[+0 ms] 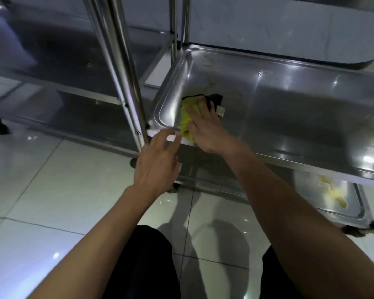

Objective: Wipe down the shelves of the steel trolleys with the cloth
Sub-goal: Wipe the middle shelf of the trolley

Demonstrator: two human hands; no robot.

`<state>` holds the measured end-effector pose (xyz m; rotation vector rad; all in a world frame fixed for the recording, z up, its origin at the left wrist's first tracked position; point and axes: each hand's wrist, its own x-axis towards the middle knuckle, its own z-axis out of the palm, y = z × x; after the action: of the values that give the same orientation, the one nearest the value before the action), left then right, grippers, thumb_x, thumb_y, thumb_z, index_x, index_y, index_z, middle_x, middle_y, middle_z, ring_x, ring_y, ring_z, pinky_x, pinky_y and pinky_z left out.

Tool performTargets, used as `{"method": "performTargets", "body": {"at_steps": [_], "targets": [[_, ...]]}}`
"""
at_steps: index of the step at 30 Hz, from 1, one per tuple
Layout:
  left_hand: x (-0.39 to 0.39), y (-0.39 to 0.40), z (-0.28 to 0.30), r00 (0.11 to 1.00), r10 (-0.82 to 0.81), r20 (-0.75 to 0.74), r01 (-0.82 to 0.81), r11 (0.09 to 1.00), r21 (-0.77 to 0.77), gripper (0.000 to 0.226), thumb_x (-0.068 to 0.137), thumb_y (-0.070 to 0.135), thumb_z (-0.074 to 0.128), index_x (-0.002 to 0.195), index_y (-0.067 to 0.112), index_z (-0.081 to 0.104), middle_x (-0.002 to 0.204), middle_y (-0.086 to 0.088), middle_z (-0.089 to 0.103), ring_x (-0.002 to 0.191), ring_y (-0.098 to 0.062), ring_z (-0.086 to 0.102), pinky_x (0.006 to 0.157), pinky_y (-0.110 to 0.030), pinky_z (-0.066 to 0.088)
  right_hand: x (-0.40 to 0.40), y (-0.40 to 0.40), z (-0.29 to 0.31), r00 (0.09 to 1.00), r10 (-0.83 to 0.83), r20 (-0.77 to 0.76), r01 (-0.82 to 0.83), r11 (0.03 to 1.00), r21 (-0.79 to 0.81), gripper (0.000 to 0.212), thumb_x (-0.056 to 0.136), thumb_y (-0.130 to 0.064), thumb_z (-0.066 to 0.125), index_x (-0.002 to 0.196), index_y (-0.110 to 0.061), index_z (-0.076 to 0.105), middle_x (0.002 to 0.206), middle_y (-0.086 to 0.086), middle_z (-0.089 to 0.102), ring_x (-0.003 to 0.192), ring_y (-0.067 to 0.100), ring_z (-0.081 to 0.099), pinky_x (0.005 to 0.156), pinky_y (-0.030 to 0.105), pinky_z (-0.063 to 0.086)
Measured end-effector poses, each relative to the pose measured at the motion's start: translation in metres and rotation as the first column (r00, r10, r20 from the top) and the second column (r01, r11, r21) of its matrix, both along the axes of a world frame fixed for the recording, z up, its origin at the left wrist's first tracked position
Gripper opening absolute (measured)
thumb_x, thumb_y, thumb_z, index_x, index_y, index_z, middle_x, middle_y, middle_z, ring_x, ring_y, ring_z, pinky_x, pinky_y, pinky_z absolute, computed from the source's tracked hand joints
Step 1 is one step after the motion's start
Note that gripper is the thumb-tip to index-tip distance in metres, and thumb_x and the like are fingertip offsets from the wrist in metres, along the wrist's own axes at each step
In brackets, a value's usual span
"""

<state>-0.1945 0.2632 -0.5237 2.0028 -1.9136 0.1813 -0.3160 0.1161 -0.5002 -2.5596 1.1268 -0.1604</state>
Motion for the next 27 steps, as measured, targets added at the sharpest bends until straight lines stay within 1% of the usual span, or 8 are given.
{"method": "performTargets", "body": {"at_steps": [2,3,8,13,18,22,24,27], "targets": [[0.004,0.002,0.000,1.000,0.020,-0.004,-0.020,1.000,-0.001,0.055,0.081,0.009,0.065,0.134,0.011,0.056,0.140,-0.010,0.050,0.114,-0.032,0.055,0.067,-0.039,0.050,0.019,-0.007,0.002,1.000,0.003,-0.029,-0.003,1.000,0.006,0.054,0.107,-0.034,0.026,0.158,-0.021,0.015,0.165,0.011,-0.006,0.149,0.044,-0.008,0.120,0.053,0.000],[0.007,0.002,0.001,1.000,0.029,0.004,-0.029,1.000,0.006,0.055,0.081,0.010,0.064,0.136,0.012,0.055,0.141,-0.008,0.050,0.115,-0.030,0.056,0.066,-0.038,0.051,0.029,-0.011,0.002,0.998,0.033,-0.046,-0.032,0.999,0.014,0.054,0.107,-0.037,0.025,0.158,-0.027,0.011,0.165,0.008,-0.009,0.149,0.042,-0.010,0.121,0.051,0.000],[0.014,0.004,0.004,0.996,0.063,0.062,-0.069,0.991,0.111,0.061,0.088,0.027,0.048,0.148,0.018,0.040,0.148,0.000,0.040,0.120,-0.023,0.053,0.074,-0.039,0.055,0.064,-0.016,0.014,0.987,0.159,-0.036,-0.154,0.981,0.117,0.052,0.106,-0.034,0.031,0.156,-0.030,0.020,0.166,0.003,-0.007,0.151,0.036,-0.010,0.121,0.054,0.003],[0.018,0.009,0.008,0.992,0.052,0.116,-0.071,0.984,0.161,0.060,0.093,0.031,0.053,0.150,0.018,0.037,0.148,-0.004,0.039,0.128,-0.025,0.047,0.085,-0.041,0.051,0.052,-0.012,0.016,0.982,0.179,0.053,-0.183,0.979,0.092,0.050,0.104,-0.033,0.038,0.153,-0.031,0.030,0.166,0.001,0.002,0.152,0.031,0.003,0.122,0.049,0.009],[-0.007,0.001,0.010,0.983,0.181,0.041,-0.185,0.970,0.159,0.052,0.092,0.038,0.055,0.138,0.016,0.047,0.140,-0.007,0.044,0.123,-0.028,0.050,0.087,-0.044,0.046,-0.001,-0.004,0.011,0.991,-0.026,0.130,0.044,0.990,-0.132,0.045,0.091,-0.038,0.055,0.135,-0.032,0.058,0.157,0.000,0.034,0.133,0.036,0.038,0.112,0.042,0.030],[-0.033,-0.015,0.013,0.974,0.228,0.007,-0.227,0.968,0.109,0.042,0.092,0.040,0.052,0.127,0.018,0.056,0.135,-0.005,0.050,0.127,-0.028,0.045,0.096,-0.046,0.037,-0.055,-0.007,0.009,0.979,-0.160,0.122,0.183,0.961,-0.205,0.044,0.090,-0.041,0.055,0.133,-0.033,0.058,0.155,0.000,0.036,0.147,0.031,0.020,0.115,0.049,0.024],[-0.049,-0.026,0.015,0.992,0.126,-0.006,-0.125,0.989,0.075,0.037,0.091,0.038,0.051,0.122,0.021,0.060,0.132,-0.003,0.053,0.123,-0.026,0.046,0.096,-0.048,0.038,-0.079,-0.009,0.007,0.978,-0.165,0.129,0.186,0.969,-0.165,0.044,0.093,-0.036,0.053,0.136,-0.030,0.054,0.159,0.001,0.030,0.150,0.029,0.014,0.117,0.049,0.022],[-0.085,-0.045,0.021,0.999,-0.046,0.001,0.046,0.998,0.054,0.035,0.091,0.039,0.048,0.116,0.022,0.065,0.125,-0.001,0.057,0.116,-0.025,0.050,0.091,-0.045,0.041,-0.116,-0.012,0.006,0.961,-0.222,0.166,0.239,0.967,-0.091,0.046,0.094,-0.028,0.051,0.140,-0.026,0.051,0.162,0.003,0.024,0.148,0.031,0.020,0.117,0.048,0.027]]}}
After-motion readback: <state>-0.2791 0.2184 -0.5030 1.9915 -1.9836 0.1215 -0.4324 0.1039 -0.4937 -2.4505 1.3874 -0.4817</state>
